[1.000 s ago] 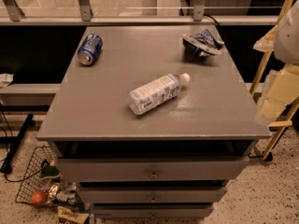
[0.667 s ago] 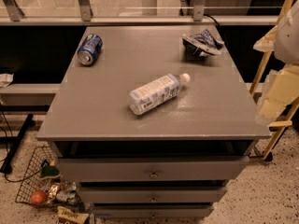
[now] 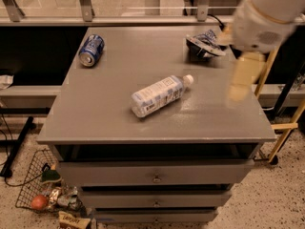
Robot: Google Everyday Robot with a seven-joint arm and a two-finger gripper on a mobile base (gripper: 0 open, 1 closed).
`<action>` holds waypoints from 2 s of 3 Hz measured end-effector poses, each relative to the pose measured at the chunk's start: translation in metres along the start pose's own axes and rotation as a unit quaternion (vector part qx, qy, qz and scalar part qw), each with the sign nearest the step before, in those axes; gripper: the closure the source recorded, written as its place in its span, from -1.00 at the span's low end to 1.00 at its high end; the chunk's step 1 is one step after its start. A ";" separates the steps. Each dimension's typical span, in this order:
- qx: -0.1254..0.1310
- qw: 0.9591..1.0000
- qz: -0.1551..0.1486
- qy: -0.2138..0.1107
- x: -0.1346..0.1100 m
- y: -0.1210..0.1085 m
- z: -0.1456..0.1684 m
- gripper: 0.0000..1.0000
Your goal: Move blue plastic bottle near pepsi can
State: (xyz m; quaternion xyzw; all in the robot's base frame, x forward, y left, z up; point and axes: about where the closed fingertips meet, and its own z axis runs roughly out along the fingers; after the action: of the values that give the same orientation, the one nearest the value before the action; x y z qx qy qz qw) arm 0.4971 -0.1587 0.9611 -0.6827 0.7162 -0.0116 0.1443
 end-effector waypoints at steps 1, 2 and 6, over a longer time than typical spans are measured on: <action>-0.034 0.992 -0.118 -0.002 -0.070 -0.047 0.038 -1.00; -0.038 0.972 -0.230 0.010 -0.146 -0.072 0.070 -1.00; -0.121 0.963 -0.228 0.078 -0.132 -0.018 0.143 -0.65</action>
Offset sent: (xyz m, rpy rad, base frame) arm 0.0989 0.2058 -0.0470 -0.2339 0.0761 0.6650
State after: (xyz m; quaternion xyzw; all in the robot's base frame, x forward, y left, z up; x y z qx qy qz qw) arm 0.5501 -0.0051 0.8535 -0.8375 0.5464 -0.0109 -0.0019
